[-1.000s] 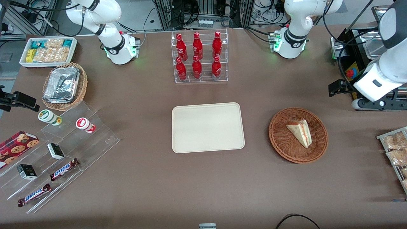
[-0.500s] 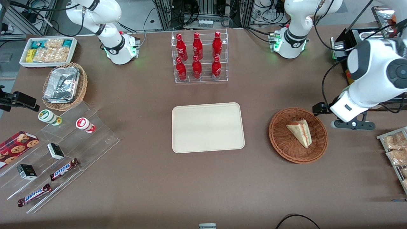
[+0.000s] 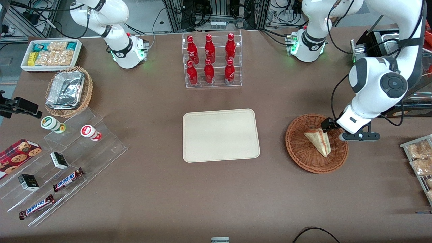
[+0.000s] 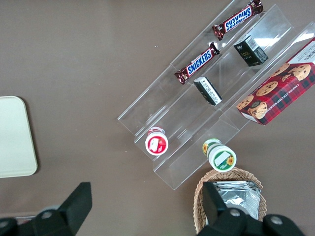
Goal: Place sandwich from basket to tray
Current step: 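Lower the left gripper and close it on the sandwich's crust edge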
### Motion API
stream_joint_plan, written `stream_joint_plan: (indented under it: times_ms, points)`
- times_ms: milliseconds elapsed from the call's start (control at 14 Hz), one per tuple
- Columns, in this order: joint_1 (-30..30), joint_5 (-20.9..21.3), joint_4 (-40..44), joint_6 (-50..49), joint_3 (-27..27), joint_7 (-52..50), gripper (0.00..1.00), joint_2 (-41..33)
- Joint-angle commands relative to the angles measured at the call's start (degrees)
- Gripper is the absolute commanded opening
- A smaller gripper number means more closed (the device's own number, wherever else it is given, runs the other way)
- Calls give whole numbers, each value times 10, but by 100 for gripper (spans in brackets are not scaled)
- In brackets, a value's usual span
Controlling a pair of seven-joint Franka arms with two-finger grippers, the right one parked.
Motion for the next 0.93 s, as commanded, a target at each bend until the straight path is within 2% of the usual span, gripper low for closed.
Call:
stream_joint_plan:
  times_ms: [0,143,286,571,857]
  points:
    - [-23,-1,-5,28,1,-136,100,18]
    - [-26,-2,-4,33,1,-238,100,29]
    - [-27,-1,-6,47,1,-298,100,36]
    - [-25,-1,-12,40,2,-355,100,40]
    - [-23,-1,-13,37,3,-355,100,58]
